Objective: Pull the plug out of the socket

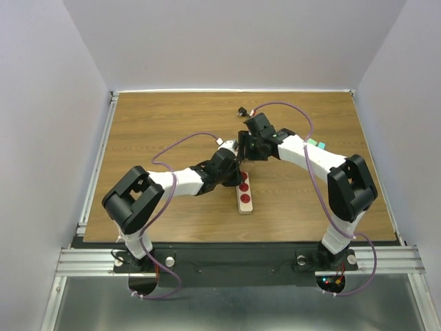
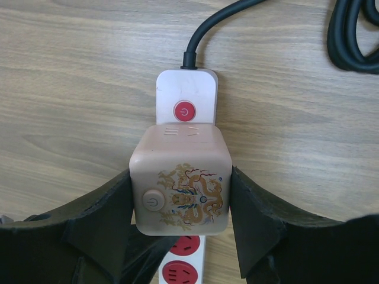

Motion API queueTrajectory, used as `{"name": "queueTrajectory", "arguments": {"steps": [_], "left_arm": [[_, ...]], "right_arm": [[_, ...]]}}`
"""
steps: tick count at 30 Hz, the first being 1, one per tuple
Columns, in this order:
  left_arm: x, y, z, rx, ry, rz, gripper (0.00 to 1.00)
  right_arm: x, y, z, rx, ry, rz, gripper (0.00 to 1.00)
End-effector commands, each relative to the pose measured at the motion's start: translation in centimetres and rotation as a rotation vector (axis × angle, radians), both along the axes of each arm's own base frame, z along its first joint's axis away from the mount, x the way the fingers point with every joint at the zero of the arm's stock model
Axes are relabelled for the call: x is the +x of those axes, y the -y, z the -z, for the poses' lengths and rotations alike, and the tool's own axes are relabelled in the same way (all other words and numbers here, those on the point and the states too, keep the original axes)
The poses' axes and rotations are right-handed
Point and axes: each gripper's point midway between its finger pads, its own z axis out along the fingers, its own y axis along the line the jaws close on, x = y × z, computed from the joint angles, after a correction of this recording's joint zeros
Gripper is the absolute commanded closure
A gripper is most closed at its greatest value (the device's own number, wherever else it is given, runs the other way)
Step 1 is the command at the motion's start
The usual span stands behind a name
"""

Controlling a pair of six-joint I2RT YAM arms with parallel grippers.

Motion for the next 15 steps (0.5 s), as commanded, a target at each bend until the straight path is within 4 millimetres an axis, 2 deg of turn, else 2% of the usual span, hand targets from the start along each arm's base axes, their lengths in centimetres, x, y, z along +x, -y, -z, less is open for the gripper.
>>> {"name": "queueTrajectory", "arguments": {"steps": [1,6,9,10,11,12,14,15], "left_arm": [[-0.7,-1.5,4.7,0.107,-0.076,-0.011,1.0],[-3.1,-2.2,9.1,0.169,-0.175,0.023,1.0],[-4.8,-2.9,11.9,0.216,-0.24,0.05,1.0],[-5.5,-2.8,12.5,0.226,-0.254,0.071,1.0],[-6.3,-3.5,13.9,0.258,-0.282,0.074,1.0],[-6.8,-3.9,14.6,0.276,-0.295,0.072,1.0],[-7.6,-4.6,15.7,0.295,-0.316,0.07,1.0],[-8.2,-5.3,16.4,0.308,-0.329,0.07,1.0]], "right_arm": [[0.4,-3.4,-5.2,0.145,0.085,-0.06,1.0],[0.6,-3.7,-5.7,0.161,0.081,-0.063,1.0],[1.0,-4.1,-6.4,0.167,0.093,-0.063,1.0],[1.5,-4.3,-7.3,0.175,0.108,-0.061,1.0],[1.7,-4.4,-7.7,0.175,0.114,-0.06,0.99],[2.0,-4.5,-8.2,0.176,0.124,-0.059,0.99],[2.4,-4.4,-8.1,0.151,0.116,-0.044,1.0],[2.9,-4.5,-9.1,0.155,0.134,-0.043,1.0]]}}
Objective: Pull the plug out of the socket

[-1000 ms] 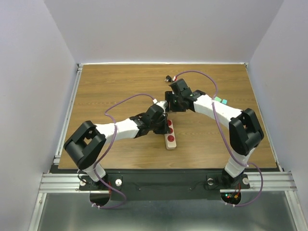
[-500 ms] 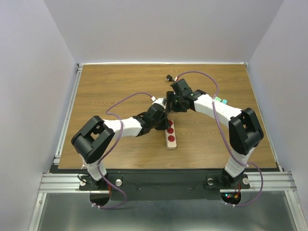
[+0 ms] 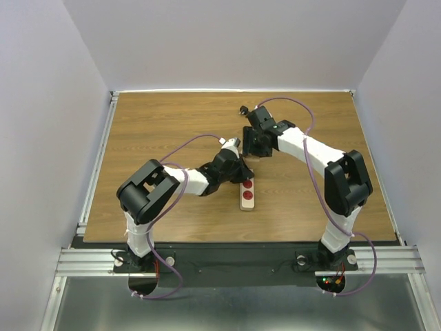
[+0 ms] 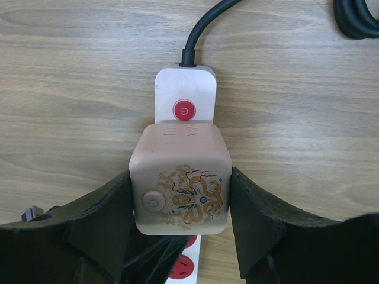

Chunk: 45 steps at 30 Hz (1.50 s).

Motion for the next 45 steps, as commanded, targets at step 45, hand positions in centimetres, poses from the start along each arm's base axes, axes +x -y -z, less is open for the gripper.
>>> {"name": "queueTrajectory", "arguments": {"steps": [45], "left_arm": [[-0.1,-1.2,-19.3,0.151,0.199,0.167,1.0]], "right_arm": [[4.9,22.9,-8.8,-0.126,0.162,0.589,0.99]]}}
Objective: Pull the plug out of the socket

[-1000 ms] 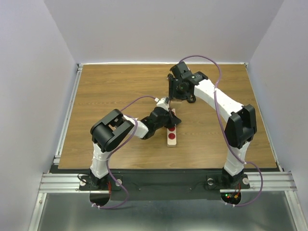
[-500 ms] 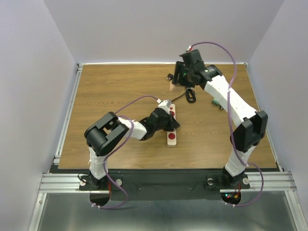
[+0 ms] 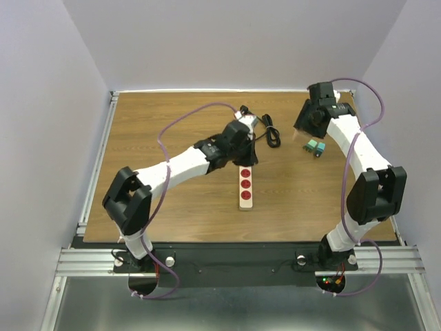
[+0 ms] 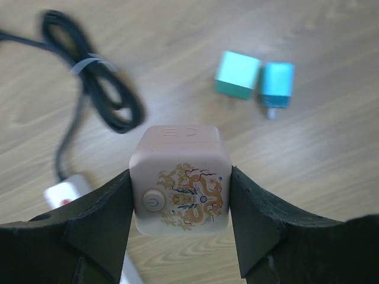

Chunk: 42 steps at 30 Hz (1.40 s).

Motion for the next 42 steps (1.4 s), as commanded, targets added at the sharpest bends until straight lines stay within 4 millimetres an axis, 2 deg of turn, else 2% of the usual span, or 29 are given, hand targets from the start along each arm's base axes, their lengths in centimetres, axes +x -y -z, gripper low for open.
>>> {"name": "queueTrajectory", "arguments": {"steps": [1,3,4,6,7,9,10,13,16,18,20,23,24,25,28,29,31,32,34,35,36,39,42], "left_arm": [[0.5,-2.4,-8.3,-0.059,0.094,-0.011,1.0],[0.7,-3.3,-9.9,-0.089,0.106,-0.026,1.0],[1.4,-4.3,-9.7,-0.088,0.103,-0.051,1.0],[1.4,-5.4,-10.3,-0.106,0.106,-0.062,1.0],[1.8,-6.3,-9.9,-0.102,0.097,-0.08,1.0],[1.7,-7.2,-10.6,-0.127,0.111,-0.085,1.0],[1.6,-7.6,-10.2,-0.124,0.104,-0.093,1.0],[1.9,-9.0,-10.6,-0.133,0.111,-0.114,0.97],[2.2,-10.0,-10.4,-0.138,0.112,-0.135,0.96],[2.1,-10.4,-10.2,-0.144,0.106,-0.139,0.96],[2.0,-10.5,-10.2,-0.147,0.105,-0.141,0.93],[1.9,-11.1,-10.0,-0.144,0.106,-0.15,0.87],[1.9,-11.2,-10.0,-0.143,0.108,-0.152,0.87],[1.9,-11.5,-9.7,-0.138,0.104,-0.158,0.87],[1.9,-12.0,-9.7,-0.135,0.11,-0.164,0.84],[2.0,-12.3,-9.7,-0.134,0.111,-0.173,0.8],[2.2,-12.7,-10.0,-0.135,0.119,-0.179,0.73],[2.3,-13.1,-10.3,-0.137,0.126,-0.188,0.7],[2.6,-13.5,-10.8,-0.138,0.136,-0.206,0.6],[2.9,-13.8,-11.1,-0.139,0.146,-0.218,0.59],[3.1,-14.1,-11.3,-0.139,0.15,-0.232,0.58],[3.4,-14.7,-12.7,-0.154,0.179,-0.255,0.54],[3.8,-15.1,-14.3,-0.167,0.218,-0.273,0.54]], "right_arm": [[-0.7,3.1,0.8,-0.018,0.0,0.087,0.99],[-1.1,3.9,1.9,-0.044,-0.021,0.111,1.0],[-1.6,4.6,3.3,-0.061,-0.05,0.129,1.0],[-1.8,4.9,4.6,-0.067,-0.078,0.134,1.0],[-1.8,5.1,5.2,-0.071,-0.092,0.136,1.0],[-1.6,5.2,5.3,-0.079,-0.09,0.143,0.99],[-1.6,5.4,5.2,-0.084,-0.088,0.148,0.99],[-1.3,5.4,5.8,-0.087,-0.099,0.14,0.86],[-1.5,5.6,7.7,-0.105,-0.145,0.142,0.81],[-1.2,5.7,8.5,-0.111,-0.163,0.14,0.73],[-1.0,5.6,8.7,-0.113,-0.167,0.138,0.61],[-0.7,5.5,8.1,-0.106,-0.15,0.137,0.36],[-0.7,5.5,8.0,-0.105,-0.148,0.135,0.31],[-0.5,5.4,7.4,-0.1,-0.134,0.13,0.26],[0.1,4.9,5.6,-0.085,-0.092,0.091,0.0],[0.5,4.4,3.7,-0.069,-0.05,0.058,0.0],[0.7,4.1,1.6,-0.061,-0.004,0.027,0.0],[0.8,3.5,-0.9,-0.038,0.057,0.0,0.0],[0.5,2.7,-3.5,-0.013,0.116,-0.06,0.0],[0.2,1.3,-4.5,0.035,0.14,-0.13,0.0],[-0.5,0.6,-6.6,0.056,0.19,-0.172,0.0],[-2.4,-2.5,-10.3,0.158,0.275,-0.34,0.0],[-4.4,-4.4,-12.8,0.233,0.336,-0.43,0.0]]}}
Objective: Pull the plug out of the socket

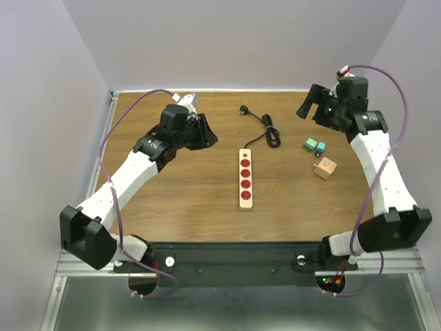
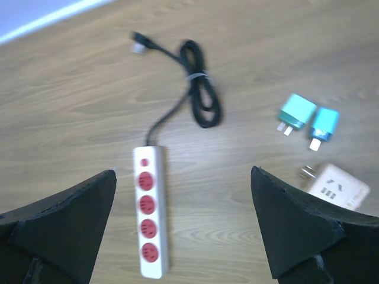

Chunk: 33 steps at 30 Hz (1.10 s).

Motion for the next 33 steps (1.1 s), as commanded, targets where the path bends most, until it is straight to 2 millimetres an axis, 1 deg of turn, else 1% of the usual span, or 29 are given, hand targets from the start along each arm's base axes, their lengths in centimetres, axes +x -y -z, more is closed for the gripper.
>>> {"name": "queueTrajectory", "arguments": {"steps": [1,3,4,7,8,9,10,11,12,13,14,15,18,20,21,23,25,30,31,33], "left_arm": [[0.5,-0.7,-5.7,-0.051,0.142,-0.028,0.54],[0.6,-1.0,-6.6,-0.056,0.163,-0.042,0.54],[0.6,-1.1,-7.6,-0.07,0.188,-0.047,0.54],[0.2,-1.7,-9.5,-0.094,0.238,-0.068,0.53],[-0.1,-2.1,-10.7,-0.109,0.268,-0.079,0.54],[-0.2,-2.3,-11.2,-0.115,0.284,-0.088,0.53],[-0.3,-2.5,-11.8,-0.122,0.3,-0.094,0.52],[-0.5,-2.8,-12.1,-0.125,0.313,-0.101,0.47],[-0.7,-3.3,-13.2,-0.138,0.348,-0.118,0.42],[-0.8,-3.5,-13.0,-0.136,0.351,-0.129,0.35],[-1.0,-4.1,-13.6,-0.14,0.372,-0.151,0.26],[-1.0,-4.4,-13.5,-0.139,0.373,-0.162,0.23],[-1.5,-4.8,-14.0,-0.153,0.386,-0.177,0.22],[-1.8,-5.0,-14.0,-0.156,0.382,-0.179,0.21],[-2.2,-5.2,-14.2,-0.163,0.386,-0.179,0.21],[-2.5,-5.4,-14.2,-0.166,0.386,-0.183,0.21],[-3.1,-5.7,-14.5,-0.177,0.396,-0.184,0.21],[-3.6,-6.0,-14.9,-0.181,0.408,-0.185,0.21],[-3.3,-6.4,-14.7,-0.169,0.409,-0.211,0.21],[-3.3,-6.6,-14.6,-0.168,0.405,-0.223,0.21]], "right_arm": [[-3.0,-3.8,-6.4,0.119,0.168,-0.223,0.0],[-4.3,-4.4,-7.7,0.157,0.201,-0.245,0.0],[-5.4,-4.5,-8.8,0.173,0.234,-0.25,0.0],[-7.2,-4.8,-10.6,0.191,0.287,-0.266,0.0],[-8.3,-4.7,-11.8,0.192,0.329,-0.27,0.0],[-8.8,-4.7,-12.3,0.194,0.346,-0.27,0.0],[-9.4,-4.7,-13.0,0.195,0.366,-0.272,0.0],[-9.7,-4.6,-13.5,0.194,0.388,-0.271,0.0],[-10.6,-4.4,-14.6,0.192,0.424,-0.268,0.0],[-11.0,-4.4,-15.1,0.194,0.439,-0.264,0.0],[-11.6,-4.2,-15.9,0.193,0.469,-0.253,0.0],[-11.9,-4.1,-16.2,0.193,0.479,-0.251,0.0],[-13.2,-3.8,-17.1,0.195,0.515,-0.237,0.0],[-13.8,-3.6,-17.4,0.198,0.529,-0.224,0.0],[-14.0,-3.6,-17.4,0.198,0.532,-0.224,0.0],[-14.7,-3.6,-17.9,0.209,0.551,-0.22,0.0],[-15.4,-3.7,-18.5,0.218,0.568,-0.227,0.0],[-16.0,-3.8,-19.9,0.253,0.593,-0.221,0.0],[-16.0,-3.9,-20.1,0.275,0.589,-0.214,0.0],[-16.0,-4.1,-20.7,0.295,0.593,-0.221,0.0]]}}
